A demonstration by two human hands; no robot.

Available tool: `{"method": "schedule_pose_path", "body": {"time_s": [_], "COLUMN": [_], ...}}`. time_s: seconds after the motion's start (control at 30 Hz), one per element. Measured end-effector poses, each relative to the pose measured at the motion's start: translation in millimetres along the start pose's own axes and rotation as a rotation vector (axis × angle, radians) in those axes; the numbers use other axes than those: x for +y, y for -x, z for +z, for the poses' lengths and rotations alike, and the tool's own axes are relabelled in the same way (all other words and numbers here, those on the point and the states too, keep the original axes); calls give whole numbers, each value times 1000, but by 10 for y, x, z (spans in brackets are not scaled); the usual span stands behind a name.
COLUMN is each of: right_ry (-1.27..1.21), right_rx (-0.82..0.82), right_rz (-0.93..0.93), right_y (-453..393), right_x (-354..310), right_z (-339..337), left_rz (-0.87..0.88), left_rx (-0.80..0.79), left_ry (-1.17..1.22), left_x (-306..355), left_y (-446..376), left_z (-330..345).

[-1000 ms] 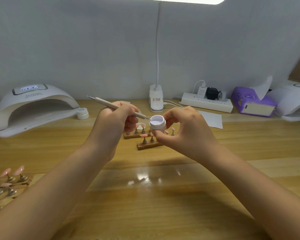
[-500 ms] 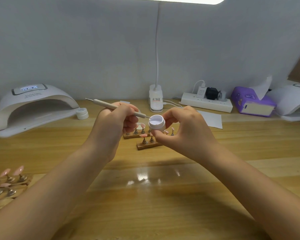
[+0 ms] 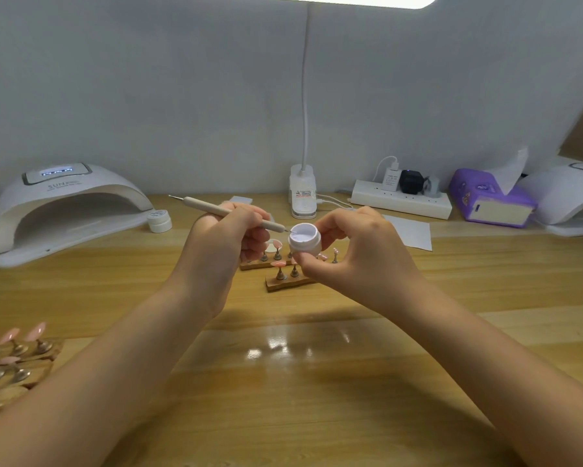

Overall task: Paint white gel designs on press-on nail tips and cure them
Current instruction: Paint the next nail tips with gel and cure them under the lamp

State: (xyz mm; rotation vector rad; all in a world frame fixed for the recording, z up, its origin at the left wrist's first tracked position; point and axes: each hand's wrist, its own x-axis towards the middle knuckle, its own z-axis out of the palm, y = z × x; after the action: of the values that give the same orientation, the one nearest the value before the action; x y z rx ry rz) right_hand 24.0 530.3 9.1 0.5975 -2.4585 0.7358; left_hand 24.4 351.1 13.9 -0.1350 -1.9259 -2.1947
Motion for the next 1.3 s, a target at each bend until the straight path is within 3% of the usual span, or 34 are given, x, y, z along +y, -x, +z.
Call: {"method": "schedule_pose_path", "body": {"time_s": [0.23,0.5,0.8,0.93,1.17,1.3], "right_ry": [-37,-151,1,107,193,206], "right_rx": [12,113,-49,-98,-182,-54], "right_rz": [38,290,548,583,588,517], "right_y": [-14,-87,-6,6,-7,-5], "right_x": [51,422,860,886,897,828], "right_z": [5,-55,59,126,127,115], "left_rz": [-29,-197,-238,-222,-188,-115], "left_rx": [0,-1,26,40,224,282], "left_ry": [143,332,348,263,177,143], "left_x": [23,38,8,-57,-238,-306], "left_y": [-25,-53,-75,-73,-16,11], "left_z": [-15,-36,-43,-58,-2,12]}}
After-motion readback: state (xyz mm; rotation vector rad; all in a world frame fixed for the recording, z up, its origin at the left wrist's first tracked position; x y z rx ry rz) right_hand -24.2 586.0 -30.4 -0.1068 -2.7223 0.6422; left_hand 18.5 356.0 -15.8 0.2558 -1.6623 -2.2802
